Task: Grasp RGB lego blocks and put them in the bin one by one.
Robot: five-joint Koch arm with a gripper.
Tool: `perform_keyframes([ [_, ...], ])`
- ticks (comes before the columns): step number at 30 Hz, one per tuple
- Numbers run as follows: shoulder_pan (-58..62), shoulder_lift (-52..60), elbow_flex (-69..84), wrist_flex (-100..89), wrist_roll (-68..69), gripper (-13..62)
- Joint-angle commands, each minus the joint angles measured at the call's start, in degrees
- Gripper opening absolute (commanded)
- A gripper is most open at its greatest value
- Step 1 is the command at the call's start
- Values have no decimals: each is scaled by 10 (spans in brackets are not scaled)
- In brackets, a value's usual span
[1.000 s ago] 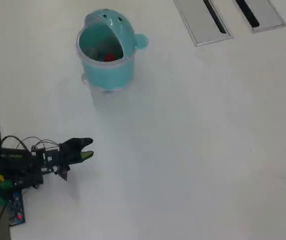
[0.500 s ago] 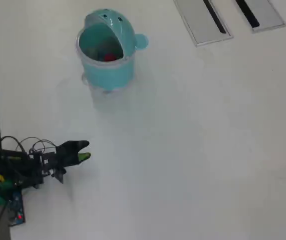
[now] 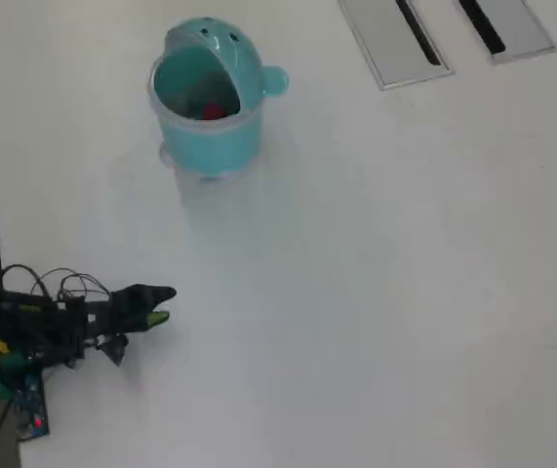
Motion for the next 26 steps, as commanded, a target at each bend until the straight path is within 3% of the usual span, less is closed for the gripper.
perform_keyframes([
  [1, 8, 32, 43, 0, 25, 357],
  [14, 4, 27, 43, 145, 64, 347],
  [26, 8, 28, 43, 164, 80, 346],
])
